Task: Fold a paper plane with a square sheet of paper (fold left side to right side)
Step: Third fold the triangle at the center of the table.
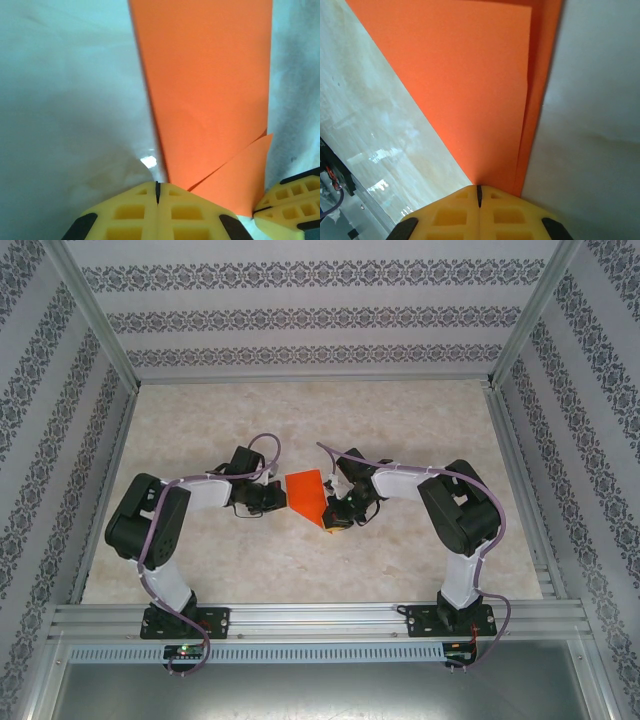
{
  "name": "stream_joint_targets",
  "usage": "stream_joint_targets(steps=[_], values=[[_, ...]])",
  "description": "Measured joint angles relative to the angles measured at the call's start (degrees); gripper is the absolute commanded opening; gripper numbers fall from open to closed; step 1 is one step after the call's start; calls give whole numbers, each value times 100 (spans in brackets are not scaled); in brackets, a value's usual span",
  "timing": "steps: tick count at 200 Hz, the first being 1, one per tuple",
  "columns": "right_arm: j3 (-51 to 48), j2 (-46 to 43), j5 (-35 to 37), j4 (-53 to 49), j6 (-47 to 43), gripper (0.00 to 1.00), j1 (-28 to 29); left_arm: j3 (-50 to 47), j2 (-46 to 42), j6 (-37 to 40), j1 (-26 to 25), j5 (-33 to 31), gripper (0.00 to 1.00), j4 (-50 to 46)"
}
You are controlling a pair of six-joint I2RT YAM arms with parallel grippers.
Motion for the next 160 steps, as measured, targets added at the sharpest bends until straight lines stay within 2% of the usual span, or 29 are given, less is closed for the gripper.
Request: stream_joint_targets(steps=[33, 64, 111, 160], values=[[13, 0, 2, -11, 0, 0, 2, -22, -629, -15, 109, -238, 0, -299], [70, 31, 15, -79, 2, 0, 28, 48, -1038, -225, -350, -175, 0, -192], [116, 52, 37, -142, 2, 0, 31, 595, 37, -511, -1191, 55, 0, 48], [129, 52, 52, -153, 2, 0, 42, 848, 706, -531, -1272, -76, 0, 39]])
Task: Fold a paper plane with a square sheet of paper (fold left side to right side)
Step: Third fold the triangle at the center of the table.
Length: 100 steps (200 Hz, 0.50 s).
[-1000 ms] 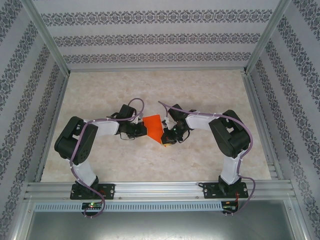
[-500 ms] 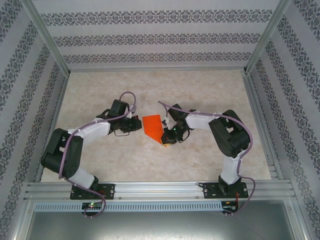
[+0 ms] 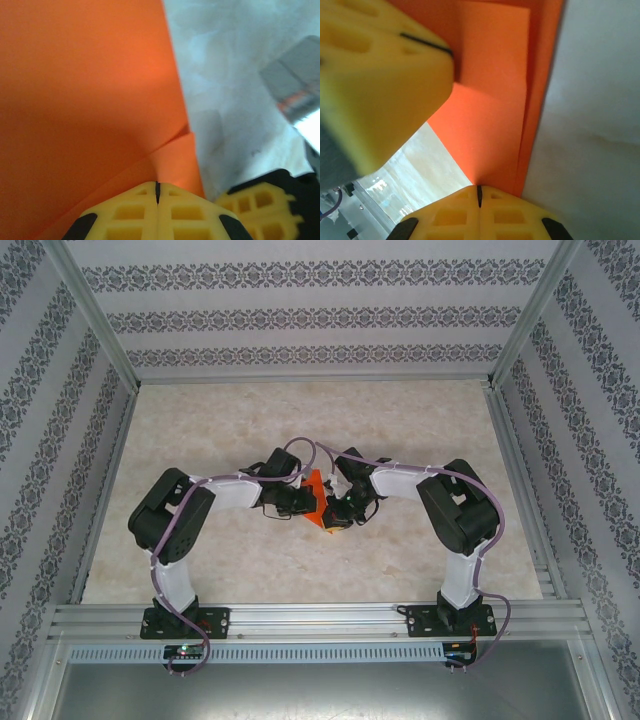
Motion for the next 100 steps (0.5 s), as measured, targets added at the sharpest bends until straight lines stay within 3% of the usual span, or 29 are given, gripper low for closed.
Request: stream_joint_targets(steps=[100], values=[[-245, -262, 223, -13, 0, 0, 22, 9, 26, 2, 11, -103, 0, 13]])
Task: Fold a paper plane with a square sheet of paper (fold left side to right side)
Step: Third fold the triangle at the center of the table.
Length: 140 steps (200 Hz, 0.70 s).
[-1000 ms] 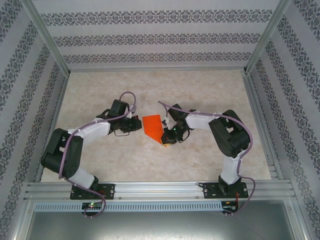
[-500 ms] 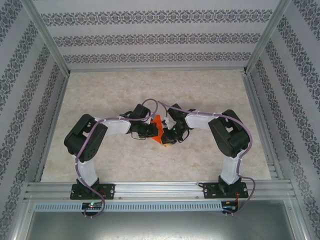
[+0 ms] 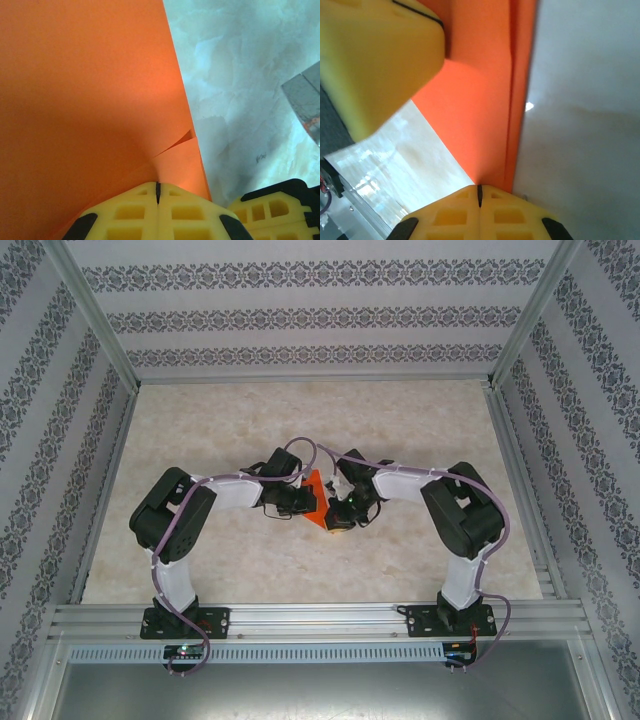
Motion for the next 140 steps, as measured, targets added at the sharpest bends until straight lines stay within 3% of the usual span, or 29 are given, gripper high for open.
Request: stream_joint_targets(steps=[63, 68, 85, 103, 140], values=[[-546, -518, 155, -81, -11, 0, -142, -7, 0, 0, 2, 52, 0, 24], [-579, -570, 199, -131, -17, 4, -151, -4, 0, 0, 2, 59, 0, 26], [-664, -863, 306, -269, -22, 10, -188, 4, -2, -4, 22, 103, 9, 24], [-643, -1209, 341, -256, -42, 26, -225, 39, -83, -9, 42, 103, 22, -79], [-352, -1283, 496, 35, -260, 37, -225, 267, -817, -120, 157, 120, 45, -372]])
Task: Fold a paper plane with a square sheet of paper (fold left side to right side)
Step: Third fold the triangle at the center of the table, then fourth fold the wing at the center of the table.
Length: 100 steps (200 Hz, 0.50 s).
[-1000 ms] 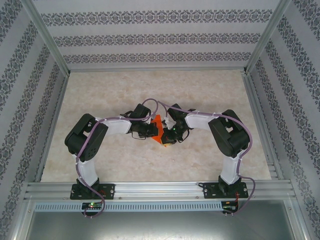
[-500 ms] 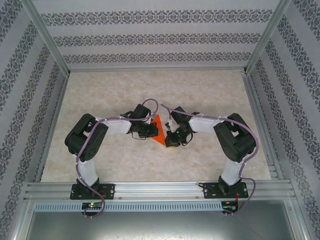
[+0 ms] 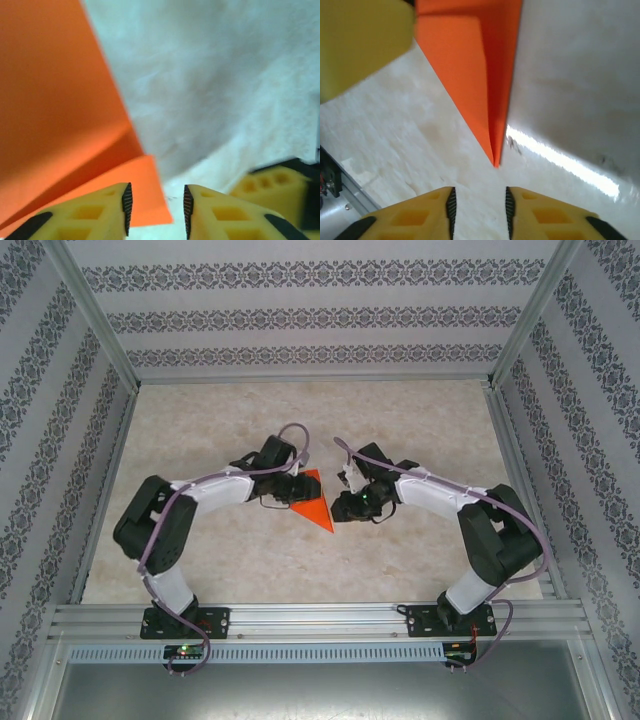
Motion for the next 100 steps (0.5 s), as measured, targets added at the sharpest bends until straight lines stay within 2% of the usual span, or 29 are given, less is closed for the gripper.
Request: stream_joint_targets(steps=[22, 45, 76, 100], values=[[243, 262, 149, 262, -68, 39, 0, 0, -656, -35, 234, -52, 52, -129], [540, 671, 232, 487, -184, 40, 4, -278, -1084, -177, 546, -142, 54, -157], [807, 1126, 192, 750, -310, 40, 4, -866, -1097, -470, 772, -192, 55, -234], [953, 1357, 96, 841, -365, 34, 7, -1134, -1058, -627, 772, -195, 56, -323]])
